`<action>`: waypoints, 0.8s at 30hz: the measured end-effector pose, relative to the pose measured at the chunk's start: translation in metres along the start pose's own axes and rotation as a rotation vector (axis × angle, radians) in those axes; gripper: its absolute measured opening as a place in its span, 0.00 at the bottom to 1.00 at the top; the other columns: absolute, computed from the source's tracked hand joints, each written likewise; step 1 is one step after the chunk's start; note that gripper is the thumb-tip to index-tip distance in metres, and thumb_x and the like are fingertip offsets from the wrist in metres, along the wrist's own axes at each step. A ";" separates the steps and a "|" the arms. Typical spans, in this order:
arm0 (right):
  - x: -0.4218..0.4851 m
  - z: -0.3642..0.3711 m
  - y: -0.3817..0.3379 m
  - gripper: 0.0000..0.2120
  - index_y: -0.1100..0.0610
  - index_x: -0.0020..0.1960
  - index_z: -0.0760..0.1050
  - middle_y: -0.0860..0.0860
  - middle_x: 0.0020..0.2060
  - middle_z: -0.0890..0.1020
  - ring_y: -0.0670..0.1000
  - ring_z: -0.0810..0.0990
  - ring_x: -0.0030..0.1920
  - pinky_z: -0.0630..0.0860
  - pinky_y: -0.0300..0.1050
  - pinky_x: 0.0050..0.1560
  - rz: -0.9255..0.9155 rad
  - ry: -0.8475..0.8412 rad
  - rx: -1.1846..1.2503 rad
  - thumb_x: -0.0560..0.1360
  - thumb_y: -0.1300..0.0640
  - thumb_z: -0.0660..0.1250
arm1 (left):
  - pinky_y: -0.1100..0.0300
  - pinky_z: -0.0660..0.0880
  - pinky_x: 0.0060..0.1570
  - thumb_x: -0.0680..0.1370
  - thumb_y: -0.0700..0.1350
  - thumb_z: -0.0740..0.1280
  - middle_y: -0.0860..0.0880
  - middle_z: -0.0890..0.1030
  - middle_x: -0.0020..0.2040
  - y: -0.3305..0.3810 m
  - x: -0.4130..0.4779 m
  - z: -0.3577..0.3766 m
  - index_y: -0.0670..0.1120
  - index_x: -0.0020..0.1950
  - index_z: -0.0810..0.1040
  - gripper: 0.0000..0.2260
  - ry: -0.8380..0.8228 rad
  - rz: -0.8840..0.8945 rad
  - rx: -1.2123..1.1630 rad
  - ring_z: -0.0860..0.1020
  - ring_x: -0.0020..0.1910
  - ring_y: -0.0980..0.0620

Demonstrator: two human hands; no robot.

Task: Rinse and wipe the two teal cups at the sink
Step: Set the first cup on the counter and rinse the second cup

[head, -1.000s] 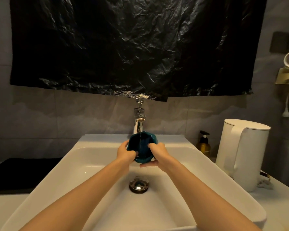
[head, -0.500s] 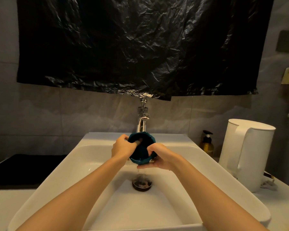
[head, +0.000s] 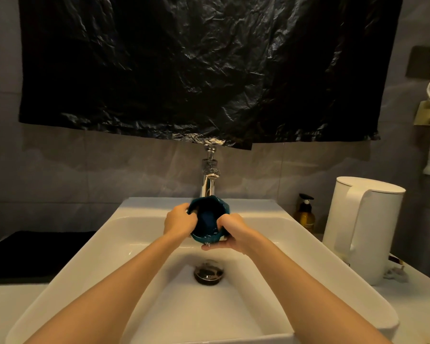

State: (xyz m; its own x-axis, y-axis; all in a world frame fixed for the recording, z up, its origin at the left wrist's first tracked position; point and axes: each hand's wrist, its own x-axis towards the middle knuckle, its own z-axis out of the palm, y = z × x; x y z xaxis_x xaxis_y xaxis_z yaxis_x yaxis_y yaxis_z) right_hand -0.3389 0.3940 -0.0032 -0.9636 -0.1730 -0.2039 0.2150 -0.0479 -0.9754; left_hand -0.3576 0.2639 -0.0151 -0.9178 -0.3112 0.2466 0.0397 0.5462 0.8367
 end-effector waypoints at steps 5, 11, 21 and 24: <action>0.006 -0.006 0.002 0.15 0.59 0.58 0.58 0.58 0.56 0.69 0.62 0.78 0.51 0.82 0.54 0.37 -0.152 0.290 -0.194 0.76 0.70 0.58 | 0.50 0.77 0.54 0.80 0.43 0.63 0.41 0.76 0.62 0.010 0.000 -0.004 0.42 0.68 0.69 0.17 -0.324 -0.145 -0.292 0.76 0.58 0.43; 0.011 -0.018 0.007 0.21 0.59 0.54 0.58 0.56 0.53 0.67 0.55 0.72 0.51 0.78 0.52 0.53 -0.447 0.491 -0.458 0.69 0.74 0.62 | 0.56 0.76 0.50 0.78 0.52 0.65 0.44 0.79 0.45 0.021 -0.005 -0.020 0.37 0.50 0.77 0.16 -0.494 -0.497 -0.806 0.77 0.43 0.49; 0.015 -0.010 0.019 0.26 0.56 0.51 0.57 0.55 0.50 0.71 0.49 0.74 0.46 0.73 0.34 0.37 -0.762 0.308 -0.605 0.68 0.63 0.74 | 0.53 0.70 0.62 0.78 0.36 0.64 0.37 0.76 0.61 0.042 -0.016 -0.025 0.35 0.46 0.74 0.04 -0.413 -0.557 -1.298 0.76 0.62 0.44; 0.012 -0.007 0.016 0.29 0.56 0.52 0.57 0.56 0.51 0.73 0.47 0.75 0.46 0.76 0.36 0.40 -0.629 0.160 -0.507 0.66 0.61 0.76 | 0.52 0.73 0.57 0.78 0.36 0.65 0.38 0.78 0.58 0.040 -0.012 -0.028 0.35 0.46 0.74 0.04 -0.359 -0.523 -1.228 0.77 0.59 0.44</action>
State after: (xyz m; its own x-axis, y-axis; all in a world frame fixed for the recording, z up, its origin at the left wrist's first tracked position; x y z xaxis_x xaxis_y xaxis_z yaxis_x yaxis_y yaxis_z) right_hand -0.3476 0.3979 -0.0221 -0.8992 -0.1182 0.4212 -0.4337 0.3677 -0.8226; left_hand -0.3334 0.2676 0.0292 -0.9766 0.0522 -0.2085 -0.1906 -0.6581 0.7284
